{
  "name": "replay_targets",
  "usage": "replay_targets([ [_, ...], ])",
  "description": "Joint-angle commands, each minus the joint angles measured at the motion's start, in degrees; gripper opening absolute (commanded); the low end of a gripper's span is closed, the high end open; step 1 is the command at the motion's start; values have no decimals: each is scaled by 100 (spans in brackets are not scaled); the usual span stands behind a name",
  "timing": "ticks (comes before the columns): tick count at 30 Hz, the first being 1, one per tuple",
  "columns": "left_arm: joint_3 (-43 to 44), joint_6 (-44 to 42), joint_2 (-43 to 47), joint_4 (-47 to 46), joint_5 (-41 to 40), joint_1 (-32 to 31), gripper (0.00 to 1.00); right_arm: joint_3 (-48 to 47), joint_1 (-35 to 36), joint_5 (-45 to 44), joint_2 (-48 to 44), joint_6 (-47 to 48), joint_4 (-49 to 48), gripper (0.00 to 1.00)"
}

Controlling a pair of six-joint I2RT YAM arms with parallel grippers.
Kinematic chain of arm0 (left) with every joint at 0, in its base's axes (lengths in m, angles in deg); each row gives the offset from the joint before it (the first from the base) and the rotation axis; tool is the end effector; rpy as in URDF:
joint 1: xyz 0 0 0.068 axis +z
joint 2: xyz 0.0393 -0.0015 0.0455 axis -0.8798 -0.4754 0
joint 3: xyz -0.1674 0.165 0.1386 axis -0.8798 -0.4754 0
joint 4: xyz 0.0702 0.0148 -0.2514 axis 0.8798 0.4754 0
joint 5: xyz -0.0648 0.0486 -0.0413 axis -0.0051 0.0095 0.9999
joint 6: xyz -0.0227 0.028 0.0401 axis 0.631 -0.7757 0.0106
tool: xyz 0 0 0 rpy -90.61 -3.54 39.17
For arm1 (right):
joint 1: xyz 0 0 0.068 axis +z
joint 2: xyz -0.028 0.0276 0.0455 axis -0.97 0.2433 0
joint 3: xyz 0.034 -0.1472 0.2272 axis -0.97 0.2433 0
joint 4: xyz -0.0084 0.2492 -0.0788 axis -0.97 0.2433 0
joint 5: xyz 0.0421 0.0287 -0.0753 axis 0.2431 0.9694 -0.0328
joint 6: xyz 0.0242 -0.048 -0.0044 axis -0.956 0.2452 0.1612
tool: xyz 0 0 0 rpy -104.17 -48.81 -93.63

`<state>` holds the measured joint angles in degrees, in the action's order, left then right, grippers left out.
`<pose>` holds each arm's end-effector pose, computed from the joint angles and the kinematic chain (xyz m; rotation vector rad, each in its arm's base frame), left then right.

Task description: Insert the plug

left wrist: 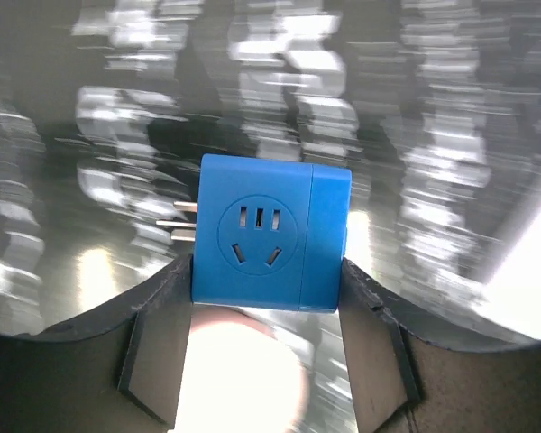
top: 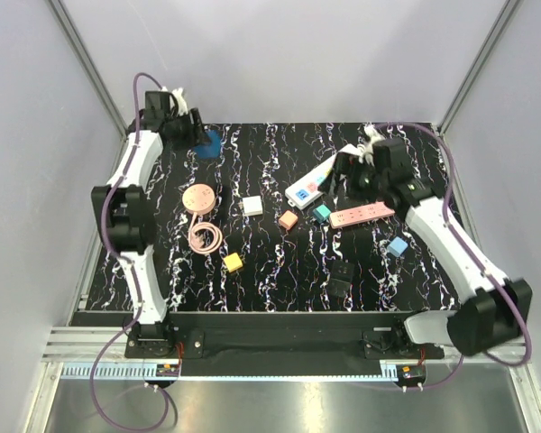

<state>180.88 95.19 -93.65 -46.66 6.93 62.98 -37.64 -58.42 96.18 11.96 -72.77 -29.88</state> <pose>0.5005 0.0010 0.2602 -0.0603 2.3568 -0.4278 0.2574 0.0911 0.3323 -0.0074 2.2700 0.7018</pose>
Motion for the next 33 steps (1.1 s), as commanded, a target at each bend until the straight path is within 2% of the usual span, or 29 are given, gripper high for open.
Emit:
replay_targets([
  [1, -285, 1276, 1684, -381, 1683, -461, 0, -1303, 394, -675, 616, 784, -25, 100],
  [3, -645, 1723, 2255, -381, 1958, -732, 0, -1675, 657, -1106, 820, 1215, -51, 100],
  [6, -1181, 2312, 2915, -390, 2389, -1058, 0, -2098, 781, -624, 1005, 1873, -305, 100],
  [7, -1313, 2428, 3177, -416, 2590, -1129, 0, -2142, 1034, -432, 971, 2145, -376, 100],
  [8, -1584, 2542, 3311, -416, 2653, -1191, 0, -2082, 1202, -404, 910, 2818, -481, 100],
  [11, -2050, 2850, 3785, -530, 2978, -1323, 0, -1774, 1704, -448, 690, 3464, -1131, 100],
  [19, -2729, 3211, 4366, -566, 3558, -1367, 0, -1879, 2319, -166, 610, 4291, -1036, 100],
  [33, -3116, 3713, 4657, -601, 3419, -1692, 0, -2406, 2908, -966, 1234, 4828, -702, 100],
])
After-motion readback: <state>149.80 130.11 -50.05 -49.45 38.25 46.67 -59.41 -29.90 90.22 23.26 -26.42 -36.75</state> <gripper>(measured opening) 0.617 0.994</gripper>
